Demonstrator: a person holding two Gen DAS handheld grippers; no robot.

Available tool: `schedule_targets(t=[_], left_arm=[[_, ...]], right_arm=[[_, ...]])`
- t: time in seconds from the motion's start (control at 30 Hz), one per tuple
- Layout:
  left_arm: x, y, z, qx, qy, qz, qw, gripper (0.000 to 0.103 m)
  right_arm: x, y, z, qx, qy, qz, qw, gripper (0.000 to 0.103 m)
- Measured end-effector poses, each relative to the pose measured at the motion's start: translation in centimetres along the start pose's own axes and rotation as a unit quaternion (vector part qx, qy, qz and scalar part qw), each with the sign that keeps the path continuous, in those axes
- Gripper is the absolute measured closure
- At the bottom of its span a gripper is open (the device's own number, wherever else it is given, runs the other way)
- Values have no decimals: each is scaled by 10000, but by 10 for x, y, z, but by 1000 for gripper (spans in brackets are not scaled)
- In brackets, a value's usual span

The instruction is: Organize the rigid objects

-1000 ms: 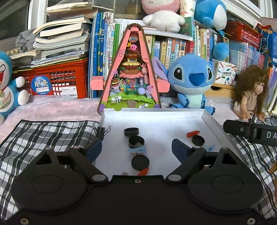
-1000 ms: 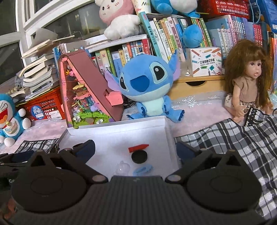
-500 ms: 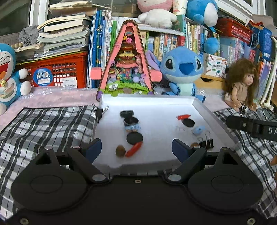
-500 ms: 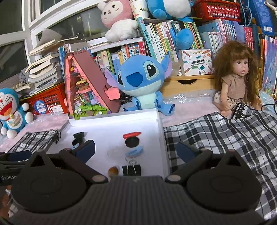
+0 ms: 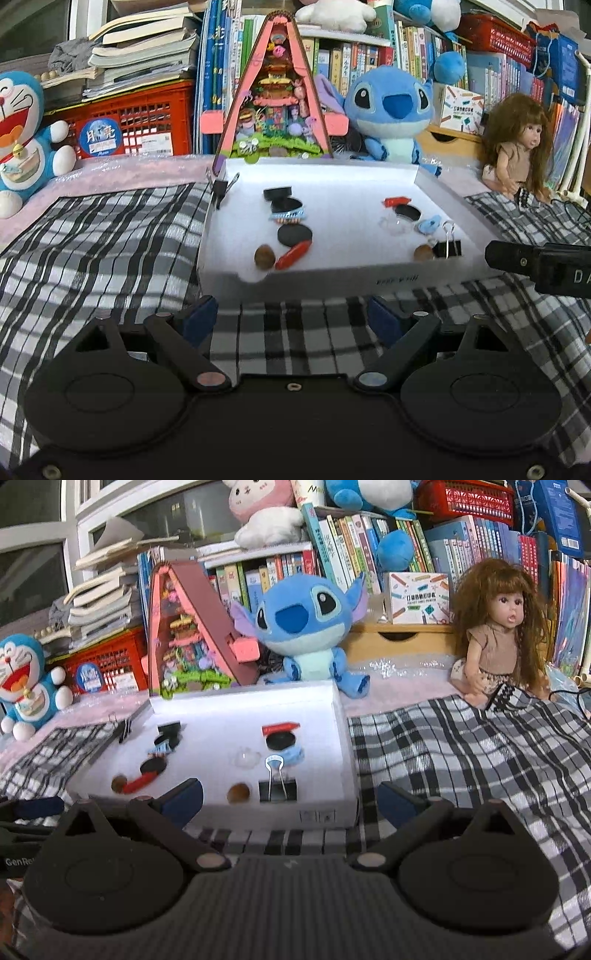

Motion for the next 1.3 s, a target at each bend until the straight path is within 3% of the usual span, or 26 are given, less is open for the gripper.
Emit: schedule_targets(t=[0.37,0.63,0.93,1.3], left_arm=[[19,3,10,-137,137,-56,9998,15],[23,0,15,-264,161,47,9995,8],[24,2,18,-380,229,34,9990,1],[27,1,14,-486,171,-53,9987,0]], right_arm=[[30,6,13,116,294,-151,9994,0],[49,11,27,257,582,-375,9973,0],[51,12,30,240,659,-394,9968,0],[52,13,30,237,658,-388,9968,0]])
Point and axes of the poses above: each gripper's, at about its wrist camera, not at the fingertips, and z roughly the way its jaws point, y to its left, x to its underside, the point moved 10 cm from there along z, roughly the way its jaws point, and after that the axes turned 3 degrees about y, right-handed, at the moved point
